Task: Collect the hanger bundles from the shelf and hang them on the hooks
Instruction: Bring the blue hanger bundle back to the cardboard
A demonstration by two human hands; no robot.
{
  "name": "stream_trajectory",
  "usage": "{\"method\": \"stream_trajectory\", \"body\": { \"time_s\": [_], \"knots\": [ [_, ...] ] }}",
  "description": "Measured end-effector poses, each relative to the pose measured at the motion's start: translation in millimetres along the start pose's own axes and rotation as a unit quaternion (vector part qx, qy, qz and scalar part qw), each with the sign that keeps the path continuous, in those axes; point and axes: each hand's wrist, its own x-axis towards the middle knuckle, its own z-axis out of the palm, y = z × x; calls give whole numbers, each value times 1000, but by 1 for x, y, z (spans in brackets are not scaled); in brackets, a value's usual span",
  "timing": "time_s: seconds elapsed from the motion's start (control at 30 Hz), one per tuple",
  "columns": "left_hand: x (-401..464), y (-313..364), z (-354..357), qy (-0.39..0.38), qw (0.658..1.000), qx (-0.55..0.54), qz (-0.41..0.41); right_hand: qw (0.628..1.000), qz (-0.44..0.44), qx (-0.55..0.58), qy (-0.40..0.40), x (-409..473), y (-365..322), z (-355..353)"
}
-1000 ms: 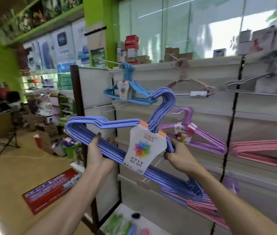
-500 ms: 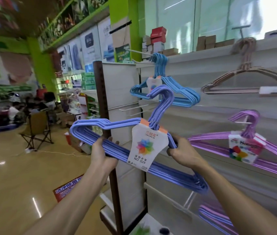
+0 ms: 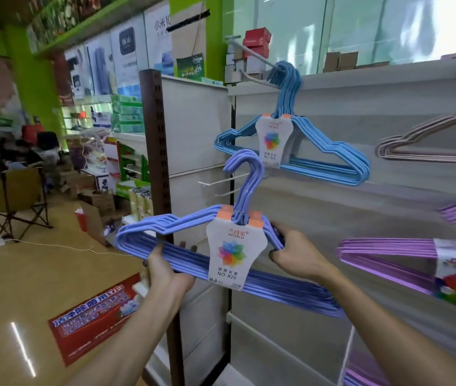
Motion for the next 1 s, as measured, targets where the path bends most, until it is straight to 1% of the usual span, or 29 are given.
{"method": "stream_trajectory", "body": {
  "time_s": [0.17,0.33,0.43,0.5,0.57,0.67,0.87,1.0],
  "knots": [
    [60,2,7,-6,999,18,-39,999,24,-35,11,46,3,16],
    [107,0,12,-32,997,28,-70,997,55,-54,26,76,12,34],
    [132,-8,11,-66,993,30,-89,994,75,-73,41,87,26,43],
    [147,-17,8,-103,990,33,-93,991,86,-92,52,92,34,44],
    [164,-27,6,-123,986,18,-114,987,99,-109,59,96,40,42],
    [191,-41,10,-120,981,18,-153,983,112,-124,68,103,47,38],
    [233,-63,24,-87,977,24,-191,973,152,-149,83,123,53,32],
    [256,-76,24,-82,973,37,-213,967,183,-160,79,135,65,39]
  ]
}}
